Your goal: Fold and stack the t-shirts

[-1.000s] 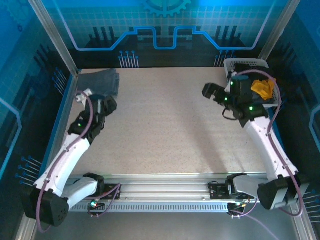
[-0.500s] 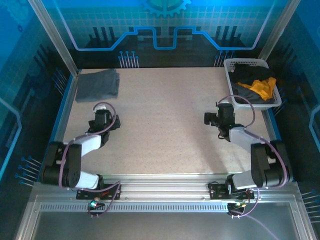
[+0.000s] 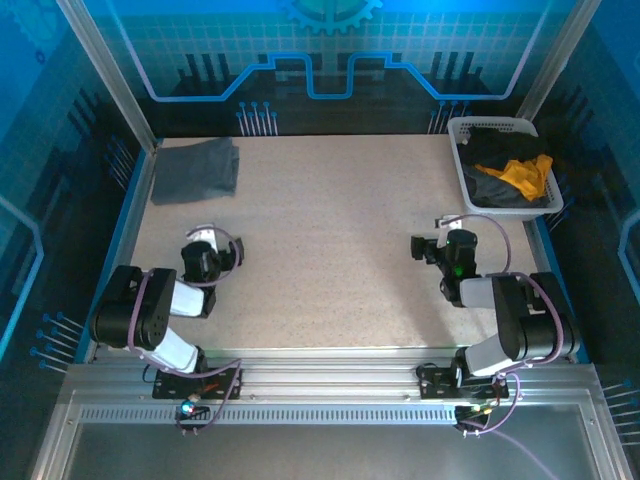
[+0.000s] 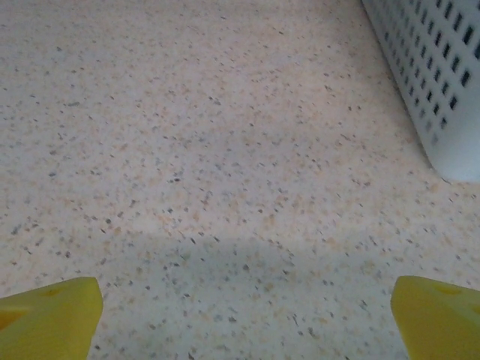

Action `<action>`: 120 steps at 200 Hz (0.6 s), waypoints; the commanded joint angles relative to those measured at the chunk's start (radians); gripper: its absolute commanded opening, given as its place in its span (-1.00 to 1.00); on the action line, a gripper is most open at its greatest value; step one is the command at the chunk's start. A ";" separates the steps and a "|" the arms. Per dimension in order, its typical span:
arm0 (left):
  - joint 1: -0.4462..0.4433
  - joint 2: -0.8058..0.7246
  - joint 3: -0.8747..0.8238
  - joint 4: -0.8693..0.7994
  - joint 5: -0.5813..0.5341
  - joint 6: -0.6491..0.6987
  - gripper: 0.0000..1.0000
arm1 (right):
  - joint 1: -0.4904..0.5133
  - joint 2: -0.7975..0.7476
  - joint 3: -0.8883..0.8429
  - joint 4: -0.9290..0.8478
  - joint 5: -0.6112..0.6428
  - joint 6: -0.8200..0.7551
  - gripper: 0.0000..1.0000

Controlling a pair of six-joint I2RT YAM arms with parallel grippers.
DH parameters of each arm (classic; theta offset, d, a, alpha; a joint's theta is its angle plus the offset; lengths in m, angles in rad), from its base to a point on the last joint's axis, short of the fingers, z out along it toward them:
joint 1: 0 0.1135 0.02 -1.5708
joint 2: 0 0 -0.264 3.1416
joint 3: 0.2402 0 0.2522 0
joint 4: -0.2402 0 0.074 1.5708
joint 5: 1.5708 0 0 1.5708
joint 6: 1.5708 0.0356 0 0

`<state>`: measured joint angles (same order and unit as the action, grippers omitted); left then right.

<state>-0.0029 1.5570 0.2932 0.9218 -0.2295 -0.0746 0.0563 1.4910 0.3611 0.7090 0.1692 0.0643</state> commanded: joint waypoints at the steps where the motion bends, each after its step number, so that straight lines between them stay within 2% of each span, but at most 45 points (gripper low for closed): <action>1: -0.006 -0.012 0.072 0.018 0.017 0.031 0.98 | 0.009 0.016 0.057 0.077 -0.027 -0.043 0.99; 120: -0.012 -0.014 0.073 0.012 0.010 0.036 0.98 | 0.019 0.012 0.064 0.056 -0.022 -0.052 0.99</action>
<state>-0.0105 1.5475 0.3714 0.9276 -0.2295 -0.0669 0.0666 1.4975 0.4099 0.7444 0.1520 0.0246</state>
